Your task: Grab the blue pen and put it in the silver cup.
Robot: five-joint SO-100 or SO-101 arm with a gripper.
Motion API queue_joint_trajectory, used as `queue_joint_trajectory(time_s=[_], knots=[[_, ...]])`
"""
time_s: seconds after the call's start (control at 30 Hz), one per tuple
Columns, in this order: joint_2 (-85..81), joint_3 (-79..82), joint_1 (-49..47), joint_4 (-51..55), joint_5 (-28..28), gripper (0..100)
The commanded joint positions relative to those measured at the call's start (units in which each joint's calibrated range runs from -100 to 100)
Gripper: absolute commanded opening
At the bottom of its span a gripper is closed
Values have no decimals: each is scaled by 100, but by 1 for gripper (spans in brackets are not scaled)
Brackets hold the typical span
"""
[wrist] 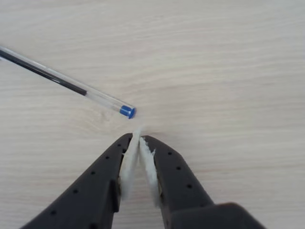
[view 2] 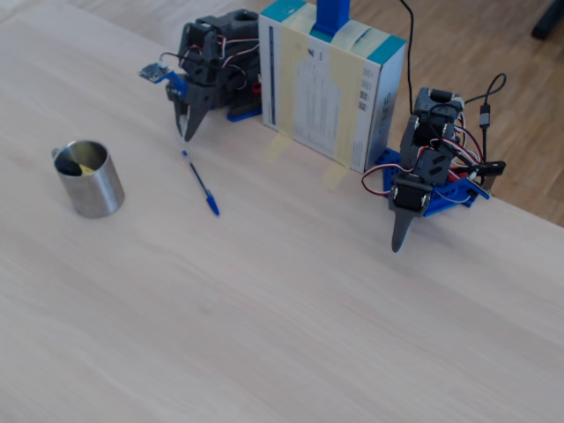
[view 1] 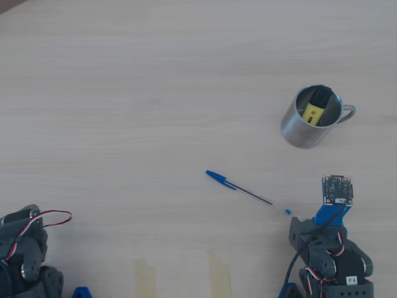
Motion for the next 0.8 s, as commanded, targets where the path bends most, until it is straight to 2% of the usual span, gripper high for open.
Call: queue_joint_trajectory(time_s=[0.0,0.77], knots=[[116,90,221,144,38,2],[133,90,178,144,38,2]])
